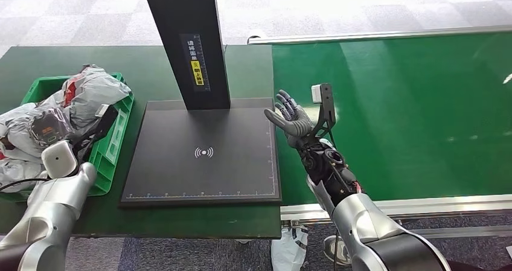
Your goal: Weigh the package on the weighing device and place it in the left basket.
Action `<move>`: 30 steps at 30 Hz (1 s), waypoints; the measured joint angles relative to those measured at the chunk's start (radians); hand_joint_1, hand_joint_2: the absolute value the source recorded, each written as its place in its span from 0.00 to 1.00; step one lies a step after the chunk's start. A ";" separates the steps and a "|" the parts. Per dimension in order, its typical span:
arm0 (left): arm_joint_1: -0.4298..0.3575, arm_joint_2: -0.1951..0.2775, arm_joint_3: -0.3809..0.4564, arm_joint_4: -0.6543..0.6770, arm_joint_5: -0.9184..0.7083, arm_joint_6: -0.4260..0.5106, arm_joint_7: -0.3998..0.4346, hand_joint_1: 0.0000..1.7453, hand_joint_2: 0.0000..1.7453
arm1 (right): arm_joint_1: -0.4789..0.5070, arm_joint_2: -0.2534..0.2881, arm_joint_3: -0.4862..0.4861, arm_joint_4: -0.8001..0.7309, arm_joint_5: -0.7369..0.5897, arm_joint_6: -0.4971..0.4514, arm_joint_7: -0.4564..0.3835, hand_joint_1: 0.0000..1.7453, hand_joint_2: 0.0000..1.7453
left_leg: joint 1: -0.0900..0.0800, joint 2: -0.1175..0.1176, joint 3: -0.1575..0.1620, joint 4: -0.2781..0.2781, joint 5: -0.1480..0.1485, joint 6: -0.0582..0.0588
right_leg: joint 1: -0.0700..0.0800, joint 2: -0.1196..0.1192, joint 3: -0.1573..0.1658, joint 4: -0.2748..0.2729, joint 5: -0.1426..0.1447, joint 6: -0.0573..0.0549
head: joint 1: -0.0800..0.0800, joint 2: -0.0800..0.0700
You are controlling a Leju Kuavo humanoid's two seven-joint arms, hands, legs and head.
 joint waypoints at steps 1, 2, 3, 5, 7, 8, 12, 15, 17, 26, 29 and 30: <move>-0.001 0.002 0.000 0.008 0.000 -0.005 0.001 0.88 1.00 | 0.000 0.000 0.002 0.000 0.000 0.000 0.000 0.00 1.00 | 0.000 0.000 0.000 0.000 0.000 0.000 | 0.000 0.000 0.000 0.000 0.000 0.000 | 0.000 0.000; -0.002 0.003 0.000 0.015 -0.001 -0.012 0.002 0.63 1.00 | 0.000 0.000 0.003 0.000 0.000 0.000 0.000 0.00 1.00 | 0.000 0.000 0.000 0.000 0.000 0.000 | 0.000 0.000 0.000 0.000 0.000 0.000 | 0.000 0.000; -0.004 0.003 0.000 0.020 -0.001 -0.022 0.000 0.38 1.00 | 0.000 0.000 0.004 0.000 0.000 0.001 -0.001 0.00 1.00 | 0.000 0.000 0.000 0.000 0.000 0.000 | 0.000 0.000 0.000 0.000 0.000 0.000 | 0.000 0.000; -0.006 0.002 0.000 0.029 -0.001 -0.042 -0.010 0.00 1.00 | 0.000 0.001 0.006 0.000 0.000 0.001 -0.003 0.00 1.00 | 0.000 0.000 0.001 0.000 0.000 0.000 | 0.000 0.000 0.000 0.000 0.000 0.000 | 0.000 0.000; -0.006 -0.004 0.000 0.034 -0.001 -0.044 -0.024 0.00 1.00 | 0.000 0.001 0.007 0.000 0.000 0.000 -0.005 0.00 1.00 | 0.000 0.000 0.001 0.000 0.000 0.000 | 0.000 0.000 0.000 0.000 0.000 0.000 | 0.000 0.000; -0.006 -0.009 0.000 0.035 0.000 -0.033 -0.029 0.00 1.00 | 0.000 0.001 0.008 0.000 0.000 0.000 -0.006 0.00 1.00 | 0.000 -0.001 0.001 0.000 0.000 0.000 | 0.000 0.000 0.000 0.000 0.000 0.000 | 0.000 0.000; -0.006 -0.028 0.000 0.035 0.002 0.020 -0.044 0.00 1.00 | 0.000 0.001 0.010 0.000 0.000 0.000 -0.013 0.00 1.00 | 0.000 -0.001 0.001 0.000 0.000 0.000 | 0.000 0.000 0.001 0.000 0.000 0.000 | 0.000 0.000; -0.005 -0.034 0.001 0.034 0.010 0.048 -0.064 0.00 1.00 | 0.000 0.001 0.010 0.000 0.000 0.000 -0.015 0.00 1.00 | 0.000 -0.001 0.001 0.000 0.000 0.000 | 0.000 0.000 0.001 0.000 0.000 0.000 | 0.000 0.000; 0.001 -0.039 0.008 0.024 0.039 0.111 -0.113 0.00 1.00 | 0.000 0.001 0.010 0.000 0.000 0.000 -0.017 0.00 1.00 | 0.000 -0.001 0.001 0.000 0.000 0.000 | 0.000 0.000 0.001 0.000 0.000 0.000 | 0.000 0.000; 0.108 -0.154 0.197 -0.335 0.300 0.162 -0.672 0.00 0.00 | 0.000 0.006 0.013 0.000 0.000 0.000 -0.018 0.00 1.00 | 0.000 0.000 0.000 0.000 -0.001 0.000 | 0.000 0.000 0.000 0.000 0.000 0.000 | 0.000 0.000; 0.120 -0.185 0.250 -0.394 0.321 0.162 -0.706 0.00 0.00 | 0.000 0.007 0.013 0.000 0.000 0.002 -0.019 0.00 1.00 | 0.000 0.000 0.000 0.000 -0.001 0.000 | 0.000 0.000 0.000 0.000 0.000 0.000 | 0.000 0.000; 0.123 -0.194 0.265 -0.409 0.332 0.162 -0.731 0.00 0.00 | 0.000 0.007 0.014 0.000 -0.001 0.005 -0.020 0.00 1.00 | 0.000 0.000 0.000 0.000 -0.001 0.000 | 0.000 0.000 0.000 0.000 0.000 0.000 | 0.000 0.000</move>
